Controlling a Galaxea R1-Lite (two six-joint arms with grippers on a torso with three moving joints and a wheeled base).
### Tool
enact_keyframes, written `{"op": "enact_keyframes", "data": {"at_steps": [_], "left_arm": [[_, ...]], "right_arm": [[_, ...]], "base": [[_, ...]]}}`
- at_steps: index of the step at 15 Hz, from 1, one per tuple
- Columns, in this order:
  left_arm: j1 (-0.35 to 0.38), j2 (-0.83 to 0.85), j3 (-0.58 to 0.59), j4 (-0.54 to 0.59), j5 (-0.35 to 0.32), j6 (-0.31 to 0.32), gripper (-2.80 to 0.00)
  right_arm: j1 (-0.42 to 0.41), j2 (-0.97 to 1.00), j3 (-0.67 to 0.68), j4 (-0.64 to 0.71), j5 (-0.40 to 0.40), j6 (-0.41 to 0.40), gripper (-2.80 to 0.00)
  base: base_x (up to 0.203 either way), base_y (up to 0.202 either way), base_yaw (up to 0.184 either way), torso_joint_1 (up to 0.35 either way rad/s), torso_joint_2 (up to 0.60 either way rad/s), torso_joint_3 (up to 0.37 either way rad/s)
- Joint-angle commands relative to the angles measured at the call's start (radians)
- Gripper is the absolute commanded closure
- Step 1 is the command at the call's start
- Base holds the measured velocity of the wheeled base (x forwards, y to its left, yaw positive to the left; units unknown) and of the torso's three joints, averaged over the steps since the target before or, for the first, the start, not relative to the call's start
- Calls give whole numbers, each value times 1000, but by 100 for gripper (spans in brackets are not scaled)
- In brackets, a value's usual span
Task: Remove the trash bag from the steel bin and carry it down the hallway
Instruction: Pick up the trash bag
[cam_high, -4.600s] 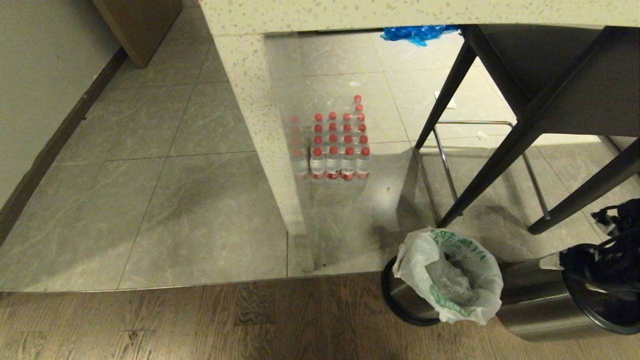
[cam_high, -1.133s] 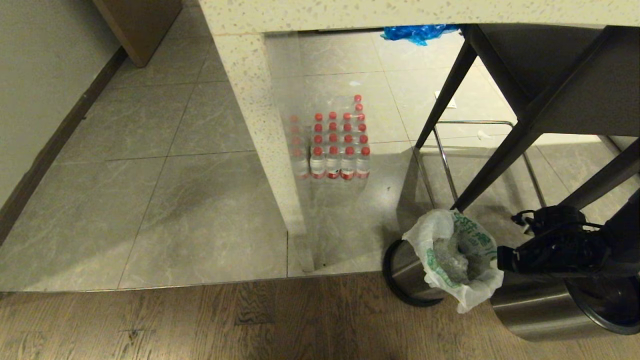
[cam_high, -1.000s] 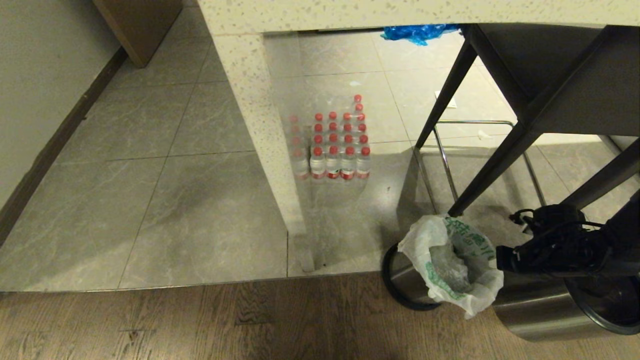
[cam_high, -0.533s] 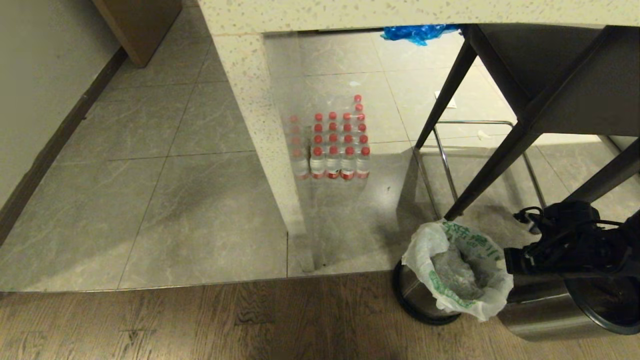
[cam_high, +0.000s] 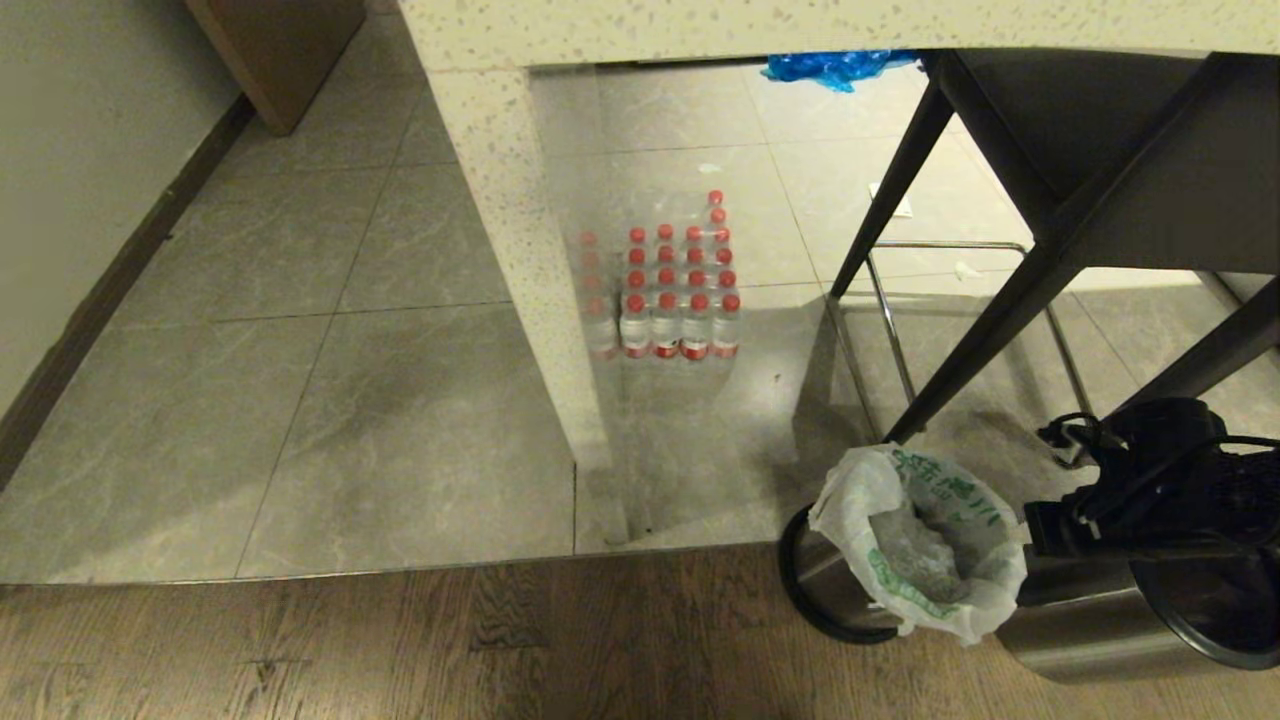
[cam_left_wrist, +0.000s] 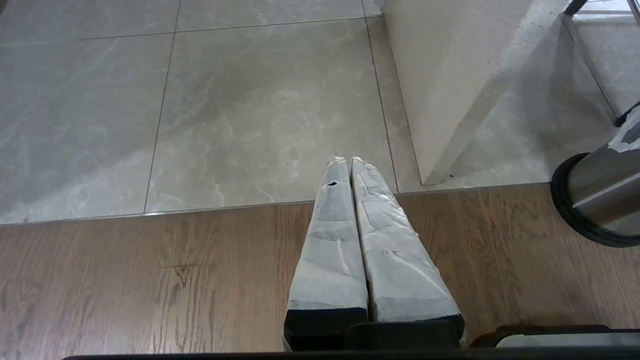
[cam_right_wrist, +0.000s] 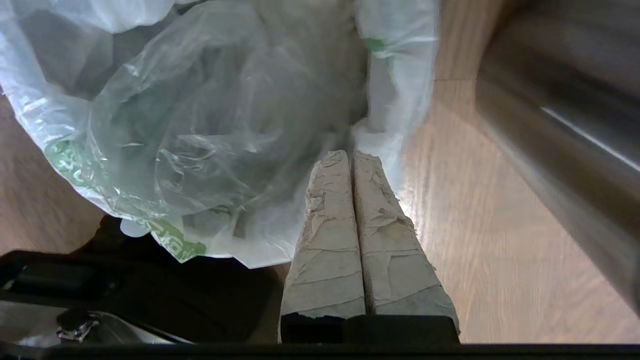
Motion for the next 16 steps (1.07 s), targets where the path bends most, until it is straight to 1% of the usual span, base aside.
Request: {"op": "enact_keyframes", "data": {"at_steps": [1,2,4,5,6,8,12,14,16], "left_arm": [[0,1,2,0,0,-1,0],[0,0,2,0,0,-1,0],[0,1,2,0,0,-1,0],[0,1,0,0,0,-1,0],[0,0,2,0,0,-1,0],[0,1,2,0,0,-1,0],[0,0,2,0,0,-1,0],[0,2,2,0,0,-1,0],[0,1,2,0,0,-1,0]], "right_arm": [[-2,-15,5,5,0,2,0],[-4,-11,7,7,0,19,0],[-6,-6,5,7,1,105,0],[-6,0,5,4,4,132,0],[-7,11,6,-4,6,138,-280],[-9,25,-1,-6,6,193,-280],[-28,35,11,0,6,218,-280],[-28,55,19,-6,8,256,-280],[-29,85,0,-19,23,274,-280]], "base": [[0,0,0,0,0,0],[0,0,0,0,0,0],[0,0,0,0,0,0],[0,0,0,0,0,0],[0,0,0,0,0,0],[0,0,0,0,0,0],[0,0,0,0,0,0],[0,0,0,0,0,0],[0,0,0,0,0,0]]}}
